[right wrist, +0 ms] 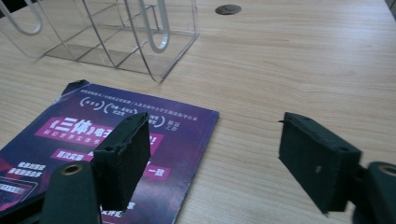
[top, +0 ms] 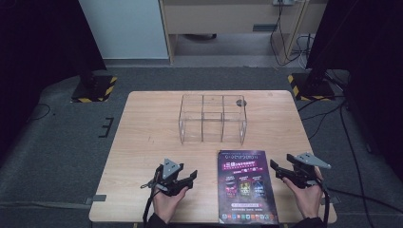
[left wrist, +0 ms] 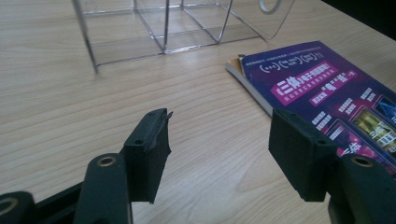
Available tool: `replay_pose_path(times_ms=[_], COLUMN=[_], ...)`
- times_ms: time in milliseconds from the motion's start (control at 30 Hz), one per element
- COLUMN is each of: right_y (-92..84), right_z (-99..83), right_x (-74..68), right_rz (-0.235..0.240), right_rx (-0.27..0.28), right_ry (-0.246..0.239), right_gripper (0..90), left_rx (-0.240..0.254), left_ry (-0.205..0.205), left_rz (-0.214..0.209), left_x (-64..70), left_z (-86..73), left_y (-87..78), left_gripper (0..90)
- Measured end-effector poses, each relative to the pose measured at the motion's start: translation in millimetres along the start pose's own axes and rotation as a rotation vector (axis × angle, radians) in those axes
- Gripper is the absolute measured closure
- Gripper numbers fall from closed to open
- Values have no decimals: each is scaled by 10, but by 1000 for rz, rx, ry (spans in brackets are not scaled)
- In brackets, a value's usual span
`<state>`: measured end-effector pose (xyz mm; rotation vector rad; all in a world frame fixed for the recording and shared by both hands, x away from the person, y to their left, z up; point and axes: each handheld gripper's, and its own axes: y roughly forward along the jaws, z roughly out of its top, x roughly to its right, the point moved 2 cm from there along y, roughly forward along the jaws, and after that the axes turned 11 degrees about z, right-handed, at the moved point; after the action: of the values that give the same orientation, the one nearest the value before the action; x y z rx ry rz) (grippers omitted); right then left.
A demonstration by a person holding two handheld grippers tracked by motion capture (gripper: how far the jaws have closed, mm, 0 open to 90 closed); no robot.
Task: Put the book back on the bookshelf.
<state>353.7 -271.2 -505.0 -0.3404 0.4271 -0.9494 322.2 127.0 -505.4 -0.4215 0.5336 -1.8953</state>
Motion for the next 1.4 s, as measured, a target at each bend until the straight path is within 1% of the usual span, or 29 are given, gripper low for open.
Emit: replay_pose_path(times_ms=[67,100,133,167,200,300,367,433,567,600,633,700,733,867,900,967,1033,1133,1200,1267,1300,1367,1400], right_y=[17,17,21,26,29,29,39,42,65,85,85,109,109,137,138,141,156,171,180,191,195,206,210], right_z=[15,15,21,29,36,36,25,20,-1,-15,-15,-40,-40,-74,-81,-84,-99,-117,-131,-143,-148,-160,-166], right_x=[-23,-23,-30,-38,-48,-62,-66,-67,-76,-84,-84,-101,-101,-115,-120,-120,-137,-147,-160,-169,-177,-185,-187], right_rz=[3,3,3,2,7,2,-1,0,21,26,26,31,31,26,25,27,27,30,37,35,36,39,41], right_rx=[-11,-11,-15,-13,-19,-21,-37,-40,-46,-59,-59,-81,-81,-93,-96,-98,-107,-116,-125,-127,-129,-132,-138], right_ry=[-13,-13,-18,-18,-27,-26,-25,-22,-16,-22,-22,-22,-22,-28,-25,-29,-27,-33,-25,-31,-25,-27,-30], right_gripper=[246,246,246,247,275,283,282,282,297,301,301,304,304,308,308,312,312,312,312,312,312,312,312], left_rx=[1,1,-5,-5,-6,-16,-23,-25,-35,-44,-44,-55,-60,-74,-81,-85,-105,-119,-127,-129,-133,-136,-135], left_ry=[9,9,13,13,16,19,22,23,18,12,12,15,16,15,13,9,19,27,30,31,30,31,34], left_rz=[-21,-21,-19,-30,-37,-52,-57,-57,-72,-81,-81,-80,-88,-92,-98,-95,-87,-80,-78,-70,-71,-73,-68], left_x=[103,103,143,173,217,303,376,399,485,530,530,574,596,659,672,696,727,750,770,783,793,806,814], left_z=[24,24,34,38,44,49,50,49,35,21,21,3,-7,-33,-39,-47,-61,-70,-78,-84,-88,-92,-92], left_y=[42,42,58,72,90,128,163,174,226,258,258,289,307,359,371,391,425,446,466,486,497,511,519], left_gripper=[381,379,379,379,384,396,397,399,403,403,403,403,403,403,404,408,414,415,418,420,420,422,422])
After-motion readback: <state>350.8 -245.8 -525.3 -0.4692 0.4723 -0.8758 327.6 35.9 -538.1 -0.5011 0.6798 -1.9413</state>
